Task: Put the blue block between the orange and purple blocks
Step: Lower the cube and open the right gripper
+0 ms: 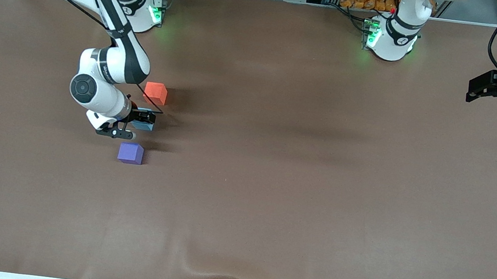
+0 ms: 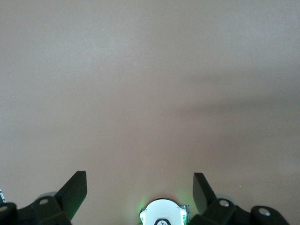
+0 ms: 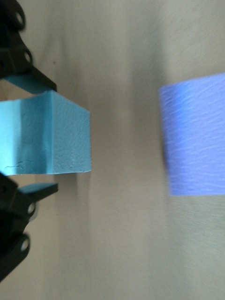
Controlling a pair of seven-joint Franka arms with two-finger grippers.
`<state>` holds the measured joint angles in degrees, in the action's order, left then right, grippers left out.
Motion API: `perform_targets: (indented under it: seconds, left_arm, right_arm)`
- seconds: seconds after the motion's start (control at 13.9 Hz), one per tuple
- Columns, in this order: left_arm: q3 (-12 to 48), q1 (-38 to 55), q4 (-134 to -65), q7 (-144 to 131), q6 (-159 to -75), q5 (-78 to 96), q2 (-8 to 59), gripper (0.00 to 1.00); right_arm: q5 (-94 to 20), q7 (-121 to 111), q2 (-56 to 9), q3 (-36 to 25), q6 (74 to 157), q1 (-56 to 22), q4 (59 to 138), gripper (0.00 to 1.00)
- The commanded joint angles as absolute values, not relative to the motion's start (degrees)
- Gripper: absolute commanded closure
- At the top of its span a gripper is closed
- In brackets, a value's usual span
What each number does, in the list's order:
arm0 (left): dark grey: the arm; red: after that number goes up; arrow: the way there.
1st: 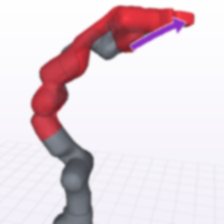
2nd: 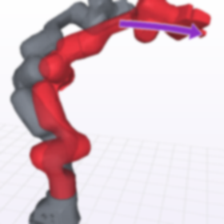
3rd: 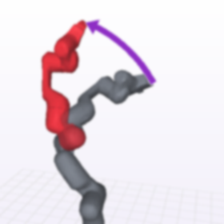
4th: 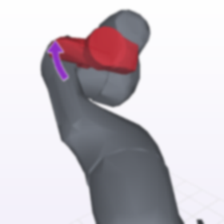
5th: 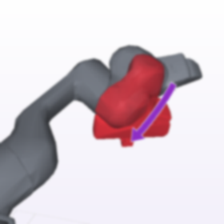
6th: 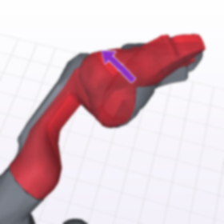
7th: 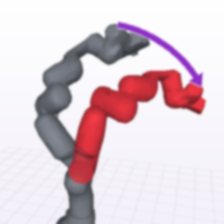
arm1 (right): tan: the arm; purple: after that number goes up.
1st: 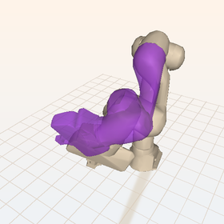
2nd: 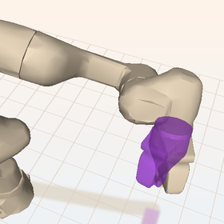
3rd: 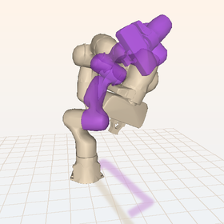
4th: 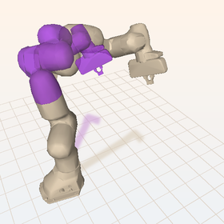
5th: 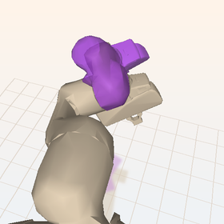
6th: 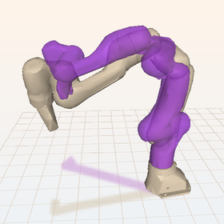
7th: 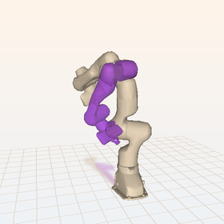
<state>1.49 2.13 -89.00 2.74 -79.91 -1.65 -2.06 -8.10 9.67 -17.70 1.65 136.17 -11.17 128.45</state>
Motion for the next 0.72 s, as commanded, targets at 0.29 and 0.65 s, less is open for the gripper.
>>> perform_targets:
  seconds: [0.29,0.65]
  left_arm:
    - [1.58,2.11,-87.36,2.73,-79.19,-0.7,-0.79,0.0]
    - [2.9,1.93,-87.36,2.46,-79.19,-1.06,-0.79,0.0]
  right_arm:
    - [-9.84,8.78,-14.94,2.11,104.09,-9.15,98.04,0.0]
    - [-6.59,8.88,-15.56,6.15,86.59,1.39,76.22,0.0]
